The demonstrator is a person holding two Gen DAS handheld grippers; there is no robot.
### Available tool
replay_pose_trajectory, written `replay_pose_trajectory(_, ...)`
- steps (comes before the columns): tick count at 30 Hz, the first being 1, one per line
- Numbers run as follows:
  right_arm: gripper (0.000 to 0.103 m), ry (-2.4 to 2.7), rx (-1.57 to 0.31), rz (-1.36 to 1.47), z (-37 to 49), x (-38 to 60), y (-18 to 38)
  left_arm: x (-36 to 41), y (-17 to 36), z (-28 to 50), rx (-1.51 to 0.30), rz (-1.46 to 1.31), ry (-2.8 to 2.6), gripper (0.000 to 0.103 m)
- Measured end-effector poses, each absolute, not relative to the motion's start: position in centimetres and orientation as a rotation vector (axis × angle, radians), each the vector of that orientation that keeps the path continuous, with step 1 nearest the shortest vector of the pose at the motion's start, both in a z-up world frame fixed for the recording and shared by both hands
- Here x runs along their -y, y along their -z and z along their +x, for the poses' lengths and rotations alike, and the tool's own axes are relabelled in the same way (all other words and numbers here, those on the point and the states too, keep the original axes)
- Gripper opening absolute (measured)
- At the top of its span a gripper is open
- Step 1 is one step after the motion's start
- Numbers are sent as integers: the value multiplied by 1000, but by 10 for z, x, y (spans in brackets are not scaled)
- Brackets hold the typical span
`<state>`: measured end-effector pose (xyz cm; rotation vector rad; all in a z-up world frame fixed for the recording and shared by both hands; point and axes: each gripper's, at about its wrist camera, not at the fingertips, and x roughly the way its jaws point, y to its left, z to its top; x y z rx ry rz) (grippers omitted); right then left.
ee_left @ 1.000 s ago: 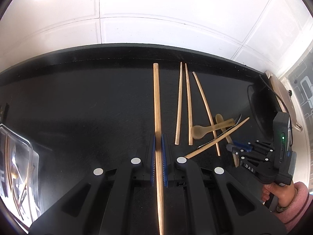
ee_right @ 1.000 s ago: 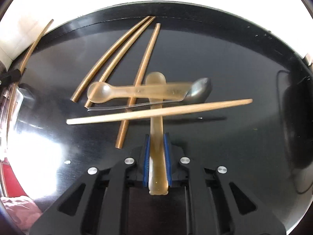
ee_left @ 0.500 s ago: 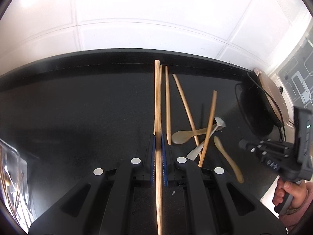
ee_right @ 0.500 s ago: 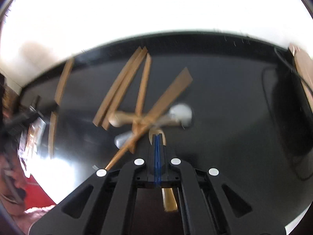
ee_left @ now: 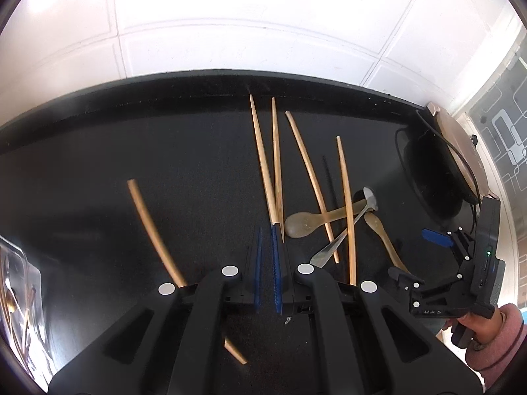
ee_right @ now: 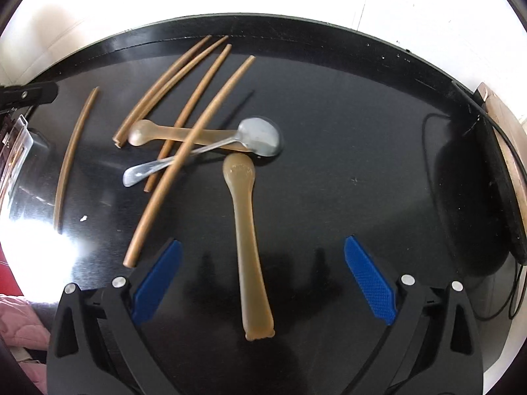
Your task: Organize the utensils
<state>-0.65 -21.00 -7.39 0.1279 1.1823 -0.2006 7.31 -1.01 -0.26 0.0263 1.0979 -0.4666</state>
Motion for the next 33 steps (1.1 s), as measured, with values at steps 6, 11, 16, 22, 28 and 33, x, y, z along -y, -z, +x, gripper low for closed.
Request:
replay_pose_trajectory(6,96,192,-1223,126,1,214,97,-33,26,75,-1165,-51,302,59)
replay_pose_trajectory(11,98,181,-1194,122,0,217,100,-87,33,60,-1108,-164,115,83)
replay_pose_trajectory(16,98,168,-1210,114,9,215,99,-109,43,57,-1129,-193,-6,88)
replay_pose_trajectory(22,98,160,-1225,108,21,210,99,-130,54,48,-1171,-236,-47,89)
replay_pose_trajectory(28,98,177,-1207,117,20,206,99,-158,87,42,-1302,-289,-151,97)
replay_pose_trajectory(33,98,163,-1204,109,23,206,99,-147,100,55,-1331,-108,-168,98)
